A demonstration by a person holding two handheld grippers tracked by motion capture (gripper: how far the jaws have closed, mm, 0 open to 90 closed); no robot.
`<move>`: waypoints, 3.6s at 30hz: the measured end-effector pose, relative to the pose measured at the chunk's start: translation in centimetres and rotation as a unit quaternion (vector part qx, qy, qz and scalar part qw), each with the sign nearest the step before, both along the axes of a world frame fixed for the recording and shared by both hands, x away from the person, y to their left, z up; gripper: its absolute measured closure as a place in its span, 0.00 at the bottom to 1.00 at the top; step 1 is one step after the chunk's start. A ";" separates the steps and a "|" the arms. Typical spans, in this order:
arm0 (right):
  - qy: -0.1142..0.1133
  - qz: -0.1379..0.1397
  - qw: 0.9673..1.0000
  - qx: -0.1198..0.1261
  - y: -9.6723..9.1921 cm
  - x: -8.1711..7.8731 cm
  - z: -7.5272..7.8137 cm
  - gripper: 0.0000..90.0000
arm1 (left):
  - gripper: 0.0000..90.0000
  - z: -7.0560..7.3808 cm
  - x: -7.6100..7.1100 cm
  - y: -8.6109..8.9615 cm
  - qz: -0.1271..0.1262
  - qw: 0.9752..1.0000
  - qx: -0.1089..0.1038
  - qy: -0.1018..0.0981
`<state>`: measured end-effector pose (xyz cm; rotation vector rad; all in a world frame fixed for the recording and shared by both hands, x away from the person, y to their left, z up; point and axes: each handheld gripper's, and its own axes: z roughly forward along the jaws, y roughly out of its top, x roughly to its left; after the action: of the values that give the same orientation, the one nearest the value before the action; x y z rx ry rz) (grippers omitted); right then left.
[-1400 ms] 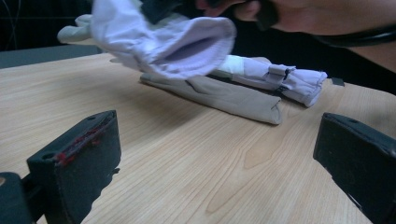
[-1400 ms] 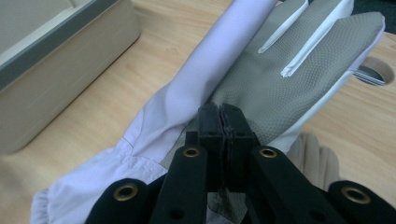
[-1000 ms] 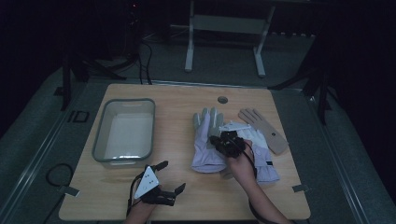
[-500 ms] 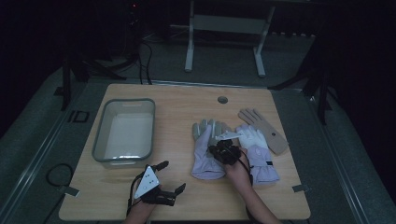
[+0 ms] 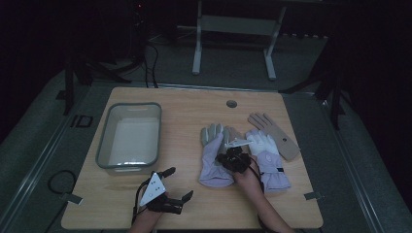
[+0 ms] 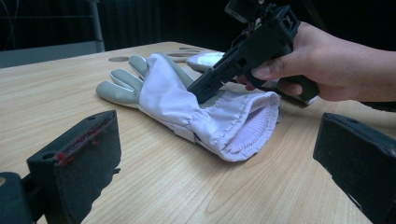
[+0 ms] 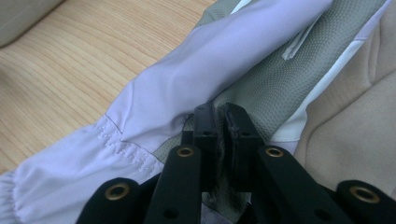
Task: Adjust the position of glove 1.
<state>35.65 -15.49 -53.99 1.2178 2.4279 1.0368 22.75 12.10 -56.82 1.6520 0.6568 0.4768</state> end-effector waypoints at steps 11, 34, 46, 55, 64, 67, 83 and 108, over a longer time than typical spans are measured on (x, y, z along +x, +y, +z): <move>-0.020 0.013 0.999 0.021 -1.9 -0.1 2.9 0.71 | 0.01 0.0 0.0 0.0 -0.001 1.000 0.001 -0.001; -0.054 -0.038 0.998 -0.014 -12.1 0.3 8.3 0.64 | 0.01 0.0 0.0 0.0 0.002 1.000 0.000 0.000; -0.023 -0.043 0.997 -0.063 -16.4 0.0 8.1 0.56 | 0.01 0.0 0.0 0.0 0.001 1.000 -0.001 0.000; -0.004 -0.031 0.997 -0.070 -17.3 -0.3 6.4 0.56 | 0.01 0.0 0.0 0.0 0.000 1.000 0.001 -0.001; 0.024 -0.013 0.998 -0.062 -16.6 0.3 3.1 0.56 | 0.01 0.0 0.0 0.0 -0.002 1.000 -0.001 0.000; 0.028 -0.012 0.998 -0.062 -16.4 0.6 2.3 0.57 | 0.01 0.0 0.0 0.0 -0.003 1.000 -0.001 0.000; 0.003 -0.036 0.998 -0.056 -15.9 -0.6 0.9 0.86 | 0.01 0.0 0.0 0.0 -0.001 1.000 -0.001 -0.001; -0.056 -0.045 0.997 0.008 -13.6 -3.1 11.8 0.88 | 0.01 0.0 0.0 0.0 0.003 1.000 -0.001 -0.002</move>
<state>32.54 -29.05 -42.23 1.2262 2.2642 1.0706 22.71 12.11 -56.83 1.6472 0.6592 0.4831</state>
